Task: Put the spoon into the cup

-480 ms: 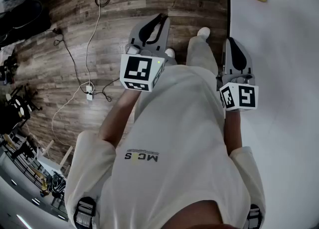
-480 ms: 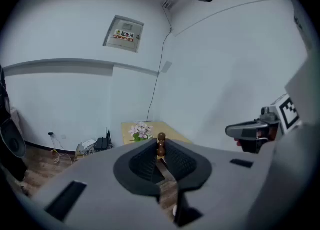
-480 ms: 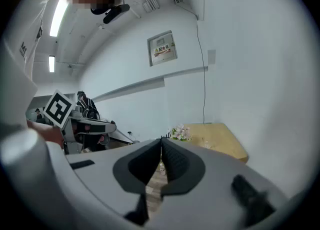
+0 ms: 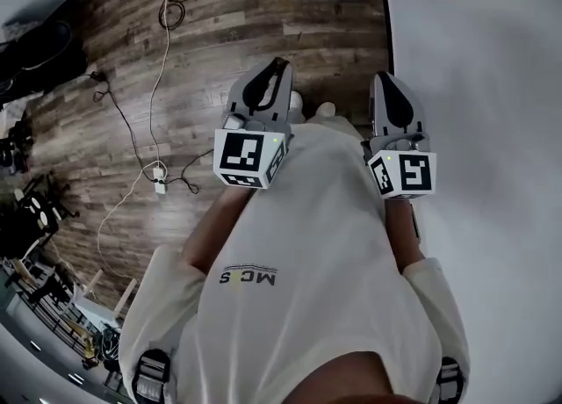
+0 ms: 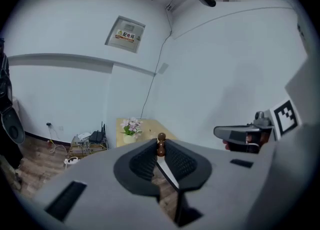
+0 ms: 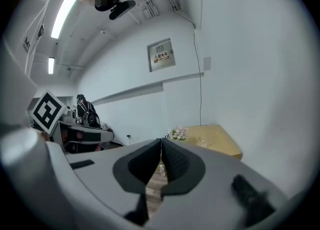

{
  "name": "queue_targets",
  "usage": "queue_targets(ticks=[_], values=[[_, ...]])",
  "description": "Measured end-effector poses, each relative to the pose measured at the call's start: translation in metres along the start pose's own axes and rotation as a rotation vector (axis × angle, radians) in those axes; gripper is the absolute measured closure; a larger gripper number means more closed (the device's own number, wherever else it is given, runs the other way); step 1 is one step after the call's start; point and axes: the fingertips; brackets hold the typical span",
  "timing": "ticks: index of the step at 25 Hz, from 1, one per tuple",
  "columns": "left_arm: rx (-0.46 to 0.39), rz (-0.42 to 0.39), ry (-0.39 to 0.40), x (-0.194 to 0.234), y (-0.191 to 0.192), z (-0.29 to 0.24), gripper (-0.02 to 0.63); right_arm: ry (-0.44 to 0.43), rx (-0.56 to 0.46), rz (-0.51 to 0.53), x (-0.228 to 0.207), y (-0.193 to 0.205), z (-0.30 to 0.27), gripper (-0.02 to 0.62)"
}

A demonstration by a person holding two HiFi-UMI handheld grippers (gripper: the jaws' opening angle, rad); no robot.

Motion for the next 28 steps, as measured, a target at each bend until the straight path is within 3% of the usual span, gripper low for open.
queue_targets(ticks=[4,9,22,28], values=[[-0.015,-0.045,0.007,-0.019,-0.01,-0.005,0.554,-0.004,-0.037,-0.05,-0.015,-0.001,0.015,0.563],[-0.027,-0.042,0.006,-0.037,-0.023,-0.007,0.554,0.002,-0.035,-0.059,-0.035,-0.003,0.034,0.561],[0.0,-0.062,0.126,-0.134,-0.041,-0.046,0.555,0.065,-0.074,-0.125,-0.108,-0.012,0.082,0.561],[0.002,-0.087,0.141,-0.13,-0.047,-0.077,0.554,0.068,-0.053,-0.139,-0.129,-0.006,0.059,0.561]])
Point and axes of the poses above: the fingertips, and each gripper's own axes: z backward along the fingers, x to its left, y out of its underside, and after that the axes turned 15 degrees about -z, right-handed
